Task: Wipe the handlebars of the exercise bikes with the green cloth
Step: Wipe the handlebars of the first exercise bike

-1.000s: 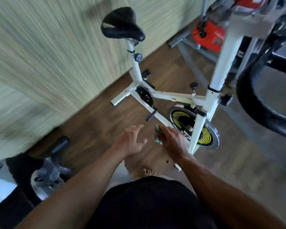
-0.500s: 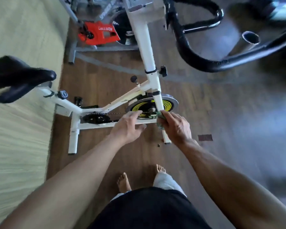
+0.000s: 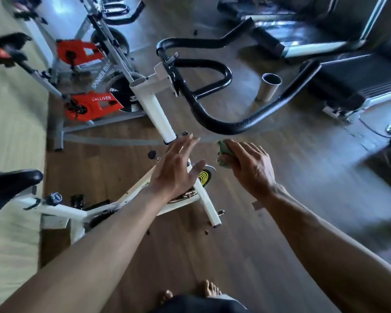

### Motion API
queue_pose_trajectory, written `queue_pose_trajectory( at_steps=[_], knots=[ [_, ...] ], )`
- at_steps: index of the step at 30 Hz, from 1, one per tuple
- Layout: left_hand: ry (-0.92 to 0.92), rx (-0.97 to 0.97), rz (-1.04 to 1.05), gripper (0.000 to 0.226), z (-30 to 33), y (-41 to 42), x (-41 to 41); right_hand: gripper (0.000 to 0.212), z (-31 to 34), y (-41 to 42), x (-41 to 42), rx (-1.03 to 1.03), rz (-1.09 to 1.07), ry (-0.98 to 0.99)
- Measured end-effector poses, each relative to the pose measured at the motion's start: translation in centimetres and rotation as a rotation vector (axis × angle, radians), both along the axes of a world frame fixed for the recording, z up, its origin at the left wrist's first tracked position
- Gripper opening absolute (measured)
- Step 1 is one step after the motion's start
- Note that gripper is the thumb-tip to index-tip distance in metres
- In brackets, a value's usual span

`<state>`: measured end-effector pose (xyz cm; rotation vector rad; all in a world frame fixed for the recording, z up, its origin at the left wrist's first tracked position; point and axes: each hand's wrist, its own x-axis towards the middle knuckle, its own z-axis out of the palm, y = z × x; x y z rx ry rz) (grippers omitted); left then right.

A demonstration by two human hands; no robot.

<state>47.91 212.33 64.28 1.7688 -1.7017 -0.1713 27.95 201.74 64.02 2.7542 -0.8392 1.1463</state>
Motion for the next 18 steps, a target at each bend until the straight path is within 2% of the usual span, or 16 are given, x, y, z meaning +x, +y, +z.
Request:
queue_pose_trajectory(
  at_steps=[3, 6, 9, 18],
  knots=[
    [-0.04, -0.08, -0.051, 0.058, 1.5, -1.4, -0.7, 0.04, 1.6, -0.6, -1.0, -0.052, -0.026, -0.047],
    [-0.062, -0.128, -0.007, 0.063, 3.3, -3.1, -1.1, 0.04, 3.7, -1.7, -1.8, -0.089, -0.055, -0.06],
    [-0.143, -0.203, -0.058, 0.054, 5.6, -4.7, -2.1, 0.035, 6.5, -3.0, -2.7, -0.147, -0.092, -0.065],
    [-0.065, -0.065, -0.122, 0.058, 8.5, -8.5, -4.9, 0.036, 9.5, -6.6, -2.9, -0.236, -0.121, 0.067]
  ],
)
